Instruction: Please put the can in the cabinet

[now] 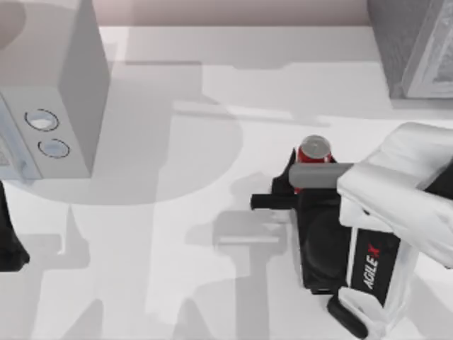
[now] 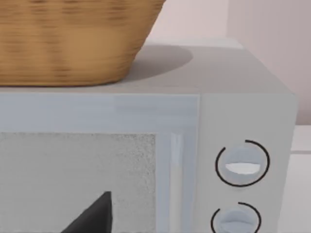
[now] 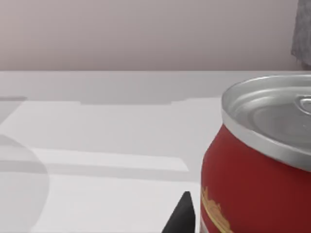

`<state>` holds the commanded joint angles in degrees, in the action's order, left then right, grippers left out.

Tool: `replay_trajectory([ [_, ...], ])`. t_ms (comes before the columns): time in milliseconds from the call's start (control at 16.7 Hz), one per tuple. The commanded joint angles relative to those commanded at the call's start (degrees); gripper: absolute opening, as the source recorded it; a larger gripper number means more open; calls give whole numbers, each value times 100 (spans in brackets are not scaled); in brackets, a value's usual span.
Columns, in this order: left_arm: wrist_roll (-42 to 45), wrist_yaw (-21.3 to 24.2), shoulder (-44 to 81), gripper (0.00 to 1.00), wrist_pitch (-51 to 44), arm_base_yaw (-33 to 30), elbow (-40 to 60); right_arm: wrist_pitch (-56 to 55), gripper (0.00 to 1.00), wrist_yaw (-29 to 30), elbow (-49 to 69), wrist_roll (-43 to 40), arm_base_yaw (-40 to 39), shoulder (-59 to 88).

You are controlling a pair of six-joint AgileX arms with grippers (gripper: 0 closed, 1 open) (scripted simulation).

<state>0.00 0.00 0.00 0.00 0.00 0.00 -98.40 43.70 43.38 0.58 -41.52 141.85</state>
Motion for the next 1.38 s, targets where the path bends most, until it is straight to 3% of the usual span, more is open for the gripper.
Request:
replay_trajectory([
  [420, 0, 0, 0, 100, 0, 0, 0, 52, 0, -7, -6, 13, -6, -49],
  [1380, 0, 0, 0, 100, 0, 0, 0, 2066, 0, -50, -151, 31, -4, -2187],
])
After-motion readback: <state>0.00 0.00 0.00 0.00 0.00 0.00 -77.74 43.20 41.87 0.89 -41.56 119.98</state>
